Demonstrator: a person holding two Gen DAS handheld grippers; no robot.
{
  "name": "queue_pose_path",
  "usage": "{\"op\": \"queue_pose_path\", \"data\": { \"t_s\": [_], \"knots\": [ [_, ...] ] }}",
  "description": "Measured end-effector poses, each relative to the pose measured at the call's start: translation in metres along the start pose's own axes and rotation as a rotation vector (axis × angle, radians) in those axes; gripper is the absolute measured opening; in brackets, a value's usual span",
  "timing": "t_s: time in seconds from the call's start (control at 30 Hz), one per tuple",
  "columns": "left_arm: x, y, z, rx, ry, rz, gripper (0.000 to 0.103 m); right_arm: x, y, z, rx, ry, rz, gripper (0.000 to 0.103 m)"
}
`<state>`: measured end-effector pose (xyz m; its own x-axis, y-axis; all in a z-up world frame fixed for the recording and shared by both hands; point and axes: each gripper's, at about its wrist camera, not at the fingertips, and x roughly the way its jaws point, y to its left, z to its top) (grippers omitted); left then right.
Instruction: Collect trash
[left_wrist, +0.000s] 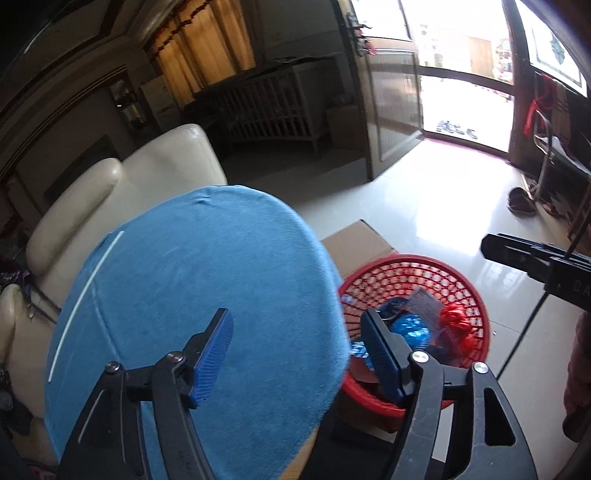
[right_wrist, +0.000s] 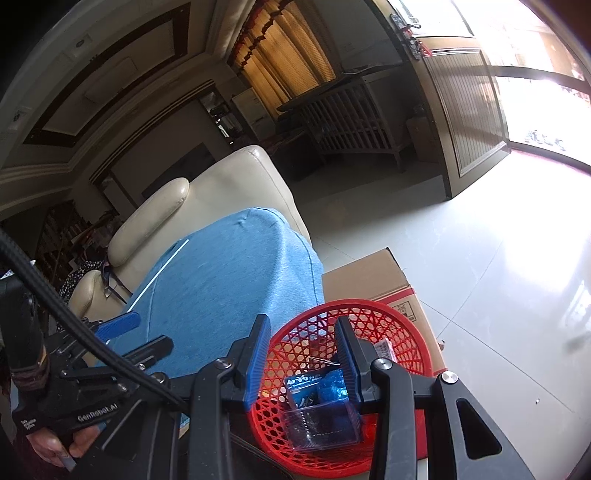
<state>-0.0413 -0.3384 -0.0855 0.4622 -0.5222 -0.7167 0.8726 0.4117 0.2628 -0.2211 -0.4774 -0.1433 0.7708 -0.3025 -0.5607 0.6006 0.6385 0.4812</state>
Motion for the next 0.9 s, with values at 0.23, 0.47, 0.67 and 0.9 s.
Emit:
{"op": "queue_pose_path", "data": {
  "t_s": [0.23,0.47,0.67,0.9],
  "knots": [
    [-0.020,0.047,-0.016,-0.080,-0.024,0.111,0.073,0.007,0.028,-0.004,-0.035,0.030,0.031,0.040],
    [-0.040,0.089,-0.038,-0.174,-0.027,0.204,0.074,0.016,0.066,-0.011,-0.093,0.057,0.070,0.040],
    [-0.059,0.119,-0.059,-0.242,-0.035,0.281,0.074,0.020,0.109,-0.020,-0.165,0.062,0.125,0.056],
    [-0.079,0.145,-0.084,-0.314,-0.026,0.343,0.075,0.028,0.157,-0.033,-0.249,0.087,0.194,0.056]
  ]
}}
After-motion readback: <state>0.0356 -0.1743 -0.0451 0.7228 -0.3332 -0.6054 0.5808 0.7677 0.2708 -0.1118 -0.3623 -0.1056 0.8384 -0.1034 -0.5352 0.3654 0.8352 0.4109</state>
